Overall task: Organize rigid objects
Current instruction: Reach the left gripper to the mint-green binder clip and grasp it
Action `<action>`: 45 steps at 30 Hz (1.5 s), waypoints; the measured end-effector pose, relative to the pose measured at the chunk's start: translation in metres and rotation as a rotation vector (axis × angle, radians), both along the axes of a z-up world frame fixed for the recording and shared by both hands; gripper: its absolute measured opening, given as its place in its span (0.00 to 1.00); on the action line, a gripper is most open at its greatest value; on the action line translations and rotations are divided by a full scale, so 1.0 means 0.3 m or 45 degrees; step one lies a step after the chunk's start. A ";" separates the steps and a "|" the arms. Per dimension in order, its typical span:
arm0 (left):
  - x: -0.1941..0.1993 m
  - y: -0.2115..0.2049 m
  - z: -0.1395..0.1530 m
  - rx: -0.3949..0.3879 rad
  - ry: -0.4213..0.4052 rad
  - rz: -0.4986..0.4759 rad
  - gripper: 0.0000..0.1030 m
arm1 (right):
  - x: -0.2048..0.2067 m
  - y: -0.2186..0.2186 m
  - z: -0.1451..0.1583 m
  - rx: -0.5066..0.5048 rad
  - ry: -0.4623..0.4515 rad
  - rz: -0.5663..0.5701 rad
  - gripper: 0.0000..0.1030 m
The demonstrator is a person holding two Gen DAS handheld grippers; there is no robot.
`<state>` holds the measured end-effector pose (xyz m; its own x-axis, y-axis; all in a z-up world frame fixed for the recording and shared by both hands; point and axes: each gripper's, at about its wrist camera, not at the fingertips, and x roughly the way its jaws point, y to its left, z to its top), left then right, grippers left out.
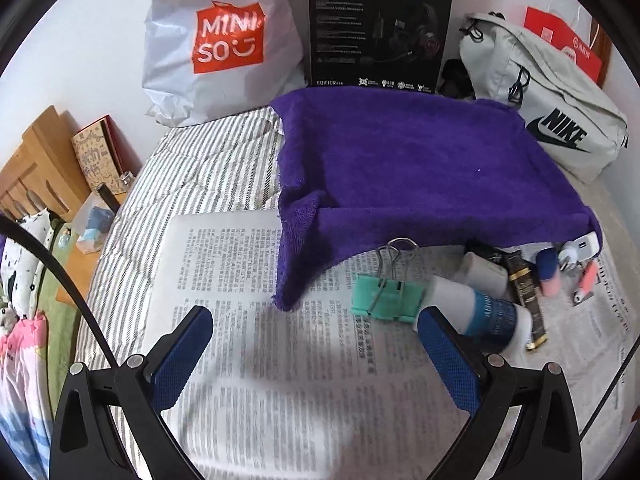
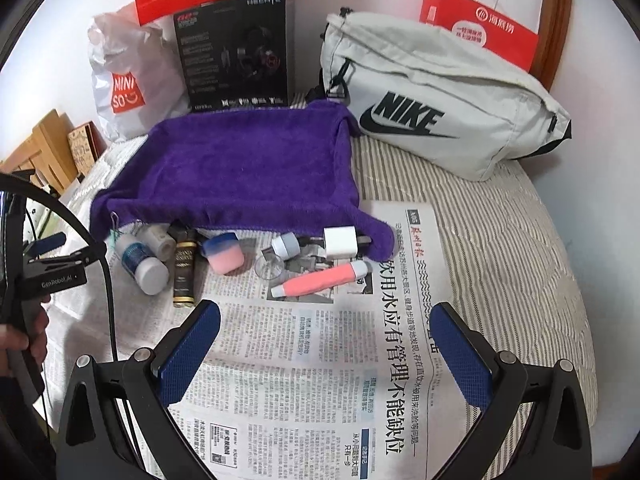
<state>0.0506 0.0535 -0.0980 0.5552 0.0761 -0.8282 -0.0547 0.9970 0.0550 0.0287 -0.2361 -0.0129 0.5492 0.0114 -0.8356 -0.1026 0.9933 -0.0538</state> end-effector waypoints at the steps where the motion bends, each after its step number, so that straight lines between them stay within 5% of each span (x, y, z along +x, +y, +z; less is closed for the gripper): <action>1: 0.006 0.003 -0.007 -0.001 0.006 -0.007 1.00 | 0.004 0.000 -0.007 0.000 0.006 -0.001 1.00; 15: 0.031 -0.056 -0.040 0.035 0.006 -0.166 0.97 | 0.060 0.005 -0.108 -0.010 0.107 0.009 1.00; 19: 0.035 -0.058 -0.048 -0.027 0.009 -0.191 0.85 | 0.068 -0.006 -0.128 -0.004 0.127 0.001 1.00; 35: 0.064 -0.064 -0.074 -0.040 -0.010 -0.223 0.73 | 0.108 -0.082 -0.186 0.019 0.168 -0.056 1.00; 39: 0.067 -0.083 -0.087 0.006 -0.011 -0.213 0.65 | 0.117 -0.080 -0.204 0.030 0.187 -0.055 1.00; 40: 0.064 -0.080 -0.084 -0.001 -0.018 -0.211 0.52 | 0.116 -0.076 -0.206 0.029 0.188 -0.048 1.00; 42: 0.060 -0.058 -0.077 -0.027 -0.024 -0.189 0.41 | 0.115 -0.067 -0.209 0.023 0.185 -0.036 1.00; 45: 0.047 -0.007 -0.063 -0.060 -0.015 -0.162 0.40 | 0.111 -0.067 -0.211 0.027 0.181 -0.033 1.00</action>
<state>0.0646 0.0514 -0.1168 0.5678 -0.0340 -0.8224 0.0718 0.9974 0.0083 0.0621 -0.2562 -0.0762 0.4253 0.0172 -0.9049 -0.0823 0.9964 -0.0197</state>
